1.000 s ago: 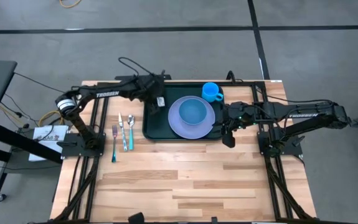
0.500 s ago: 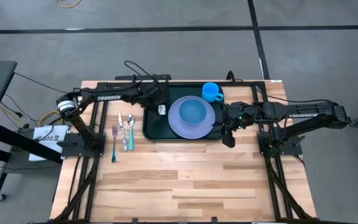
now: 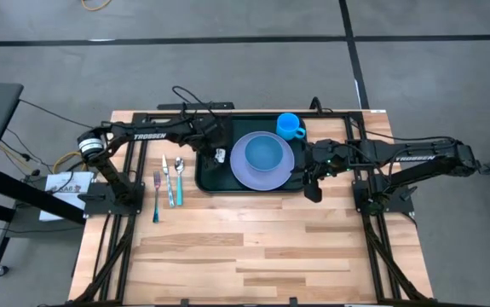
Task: Set up tray
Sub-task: Put the black napkin on top of the black tray to the left of the purple plate, then put the violet fork on top of the black napkin
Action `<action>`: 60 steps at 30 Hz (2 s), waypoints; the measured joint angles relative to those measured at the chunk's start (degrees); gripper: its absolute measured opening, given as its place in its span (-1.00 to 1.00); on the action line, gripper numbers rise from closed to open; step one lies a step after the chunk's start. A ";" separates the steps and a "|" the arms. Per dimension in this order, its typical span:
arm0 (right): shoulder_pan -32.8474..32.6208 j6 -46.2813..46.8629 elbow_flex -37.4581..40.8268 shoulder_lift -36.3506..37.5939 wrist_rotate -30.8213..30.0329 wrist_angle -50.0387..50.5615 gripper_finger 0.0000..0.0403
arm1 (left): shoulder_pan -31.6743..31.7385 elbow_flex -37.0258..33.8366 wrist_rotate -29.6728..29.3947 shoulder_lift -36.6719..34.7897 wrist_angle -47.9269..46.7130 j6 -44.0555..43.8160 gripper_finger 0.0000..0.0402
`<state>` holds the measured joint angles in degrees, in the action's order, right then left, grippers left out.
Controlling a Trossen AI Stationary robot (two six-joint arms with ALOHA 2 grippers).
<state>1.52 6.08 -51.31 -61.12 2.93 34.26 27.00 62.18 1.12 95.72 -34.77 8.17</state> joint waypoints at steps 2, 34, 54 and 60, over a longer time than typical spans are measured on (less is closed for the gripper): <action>0.00 0.00 0.00 0.00 0.01 0.00 -0.19 | 0.00 -1.66 0.79 0.00 1.19 -0.43 -1.00; 0.00 0.03 0.00 0.00 0.03 1.34 -0.19 | -2.51 -4.34 7.94 0.00 4.77 -2.63 -0.82; 0.00 0.01 0.00 -0.01 0.06 1.53 -0.19 | -3.16 -4.36 9.10 0.00 1.81 -1.55 -0.47; 0.00 0.01 0.00 0.00 0.03 1.49 -0.19 | -3.66 -4.36 9.10 0.00 1.57 -1.32 -0.39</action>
<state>1.52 6.09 -51.31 -61.12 2.96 35.75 23.34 57.82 10.22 95.72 -33.19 6.84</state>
